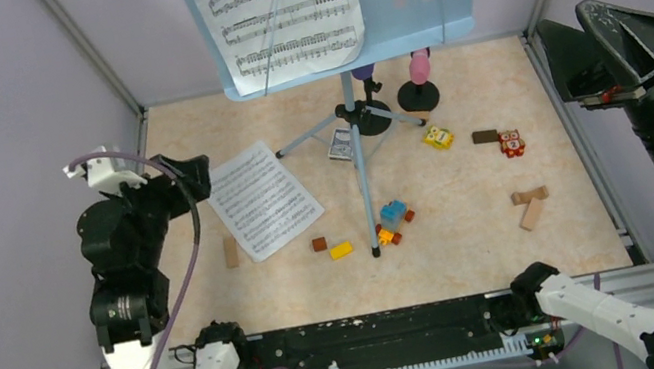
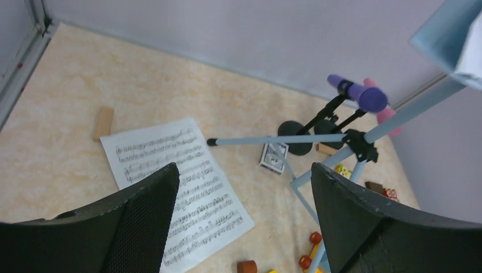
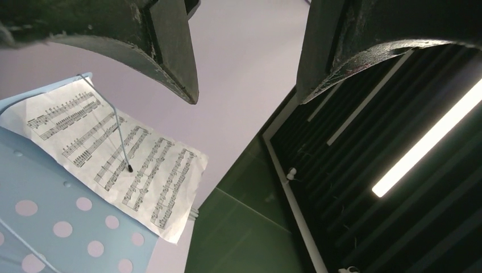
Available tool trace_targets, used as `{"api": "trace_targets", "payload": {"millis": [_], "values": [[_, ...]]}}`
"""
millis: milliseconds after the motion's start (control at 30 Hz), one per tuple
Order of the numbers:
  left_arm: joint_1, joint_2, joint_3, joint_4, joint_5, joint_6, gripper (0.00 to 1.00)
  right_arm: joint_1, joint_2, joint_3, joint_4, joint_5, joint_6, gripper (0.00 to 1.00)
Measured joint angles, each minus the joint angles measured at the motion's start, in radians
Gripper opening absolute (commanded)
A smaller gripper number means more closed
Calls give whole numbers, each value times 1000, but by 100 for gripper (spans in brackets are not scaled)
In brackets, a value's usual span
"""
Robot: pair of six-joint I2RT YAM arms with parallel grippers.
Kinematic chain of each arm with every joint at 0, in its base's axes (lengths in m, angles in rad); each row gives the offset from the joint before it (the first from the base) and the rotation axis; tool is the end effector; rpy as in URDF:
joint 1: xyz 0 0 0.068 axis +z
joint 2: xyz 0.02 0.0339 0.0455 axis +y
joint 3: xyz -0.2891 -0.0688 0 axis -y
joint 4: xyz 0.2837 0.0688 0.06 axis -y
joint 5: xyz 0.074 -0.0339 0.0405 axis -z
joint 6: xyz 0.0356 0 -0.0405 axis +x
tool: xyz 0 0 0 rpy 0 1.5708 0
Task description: Pack up the instrument practice props
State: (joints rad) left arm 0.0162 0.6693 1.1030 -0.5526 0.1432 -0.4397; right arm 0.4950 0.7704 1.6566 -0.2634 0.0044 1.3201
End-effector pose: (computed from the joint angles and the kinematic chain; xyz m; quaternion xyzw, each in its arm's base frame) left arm 0.1340 -0.0029 0.4536 -0.1223 0.7374 -0.1915 0.6361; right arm 0.0304 0.0162 0.6365 0.1848 0.4174 0.7005 0.5486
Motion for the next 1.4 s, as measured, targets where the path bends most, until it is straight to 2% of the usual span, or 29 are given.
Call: {"api": "trace_targets", "payload": {"millis": [400, 533, 733, 1033, 1200, 1400], "values": [[0, 137, 323, -13, 112, -50, 90, 0, 1, 45, 9, -6, 21, 62], [0, 207, 439, 53, 200, -69, 91, 0, -9, 66, 6, 20, 10, 62], [0, 282, 544, 237, 380, -114, 89, 0, -9, 101, 7, 29, 0, 62], [0, 410, 623, 574, 615, -213, 85, 0, -17, 107, 2, 48, -13, 60], [0, 487, 636, 769, 721, -274, 84, 2, -29, 119, -15, 61, -27, 60], [0, 547, 636, 921, 796, -298, 83, 7, -77, 102, -47, 103, -87, 60]]}}
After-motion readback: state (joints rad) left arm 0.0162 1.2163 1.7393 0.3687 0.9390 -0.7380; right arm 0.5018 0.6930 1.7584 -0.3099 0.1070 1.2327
